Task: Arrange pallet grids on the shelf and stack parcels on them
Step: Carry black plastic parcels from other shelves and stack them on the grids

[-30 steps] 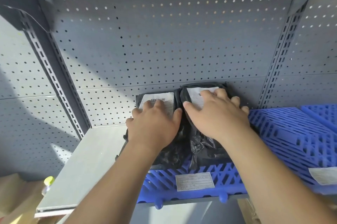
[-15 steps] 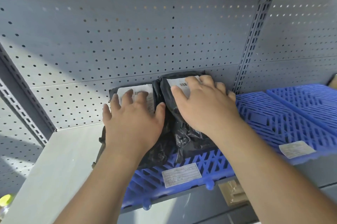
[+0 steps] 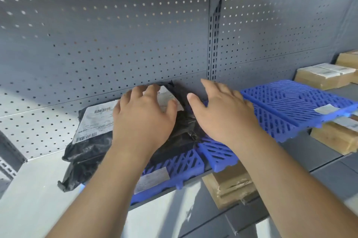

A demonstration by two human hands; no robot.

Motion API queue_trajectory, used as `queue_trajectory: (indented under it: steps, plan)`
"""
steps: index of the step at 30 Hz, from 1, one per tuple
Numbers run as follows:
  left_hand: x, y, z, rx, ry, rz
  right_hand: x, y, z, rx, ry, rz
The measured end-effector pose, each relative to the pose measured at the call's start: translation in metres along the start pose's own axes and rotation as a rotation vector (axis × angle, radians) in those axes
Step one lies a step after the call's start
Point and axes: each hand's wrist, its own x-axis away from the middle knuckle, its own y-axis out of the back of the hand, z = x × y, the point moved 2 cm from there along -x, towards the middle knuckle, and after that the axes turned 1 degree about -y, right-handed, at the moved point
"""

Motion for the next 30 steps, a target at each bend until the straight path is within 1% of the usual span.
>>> queue_trajectory:
  steps: [3, 11, 18, 22, 26, 30]
  plan:
    - [0.011, -0.012, -0.047, 0.01, -0.08, 0.011, 0.013, 0.018, -0.046, 0.015, -0.052, -0.011]
    - [0.062, -0.065, -0.194, 0.032, -0.281, 0.125, 0.063, 0.075, -0.197, 0.001, -0.261, -0.08]
    - [0.122, -0.119, -0.327, 0.107, -0.48, 0.226, 0.127, 0.127, -0.324, 0.034, -0.45, -0.231]
    - [0.155, -0.15, -0.394, 0.118, -0.611, 0.324, 0.164, 0.144, -0.39, 0.045, -0.595, -0.261]
    - [0.181, -0.177, -0.455, 0.147, -0.758, 0.384, 0.194, 0.157, -0.447, 0.077, -0.716, -0.319]
    - [0.198, -0.21, -0.506, 0.209, -0.856, 0.44, 0.213, 0.165, -0.501, 0.099, -0.836, -0.328]
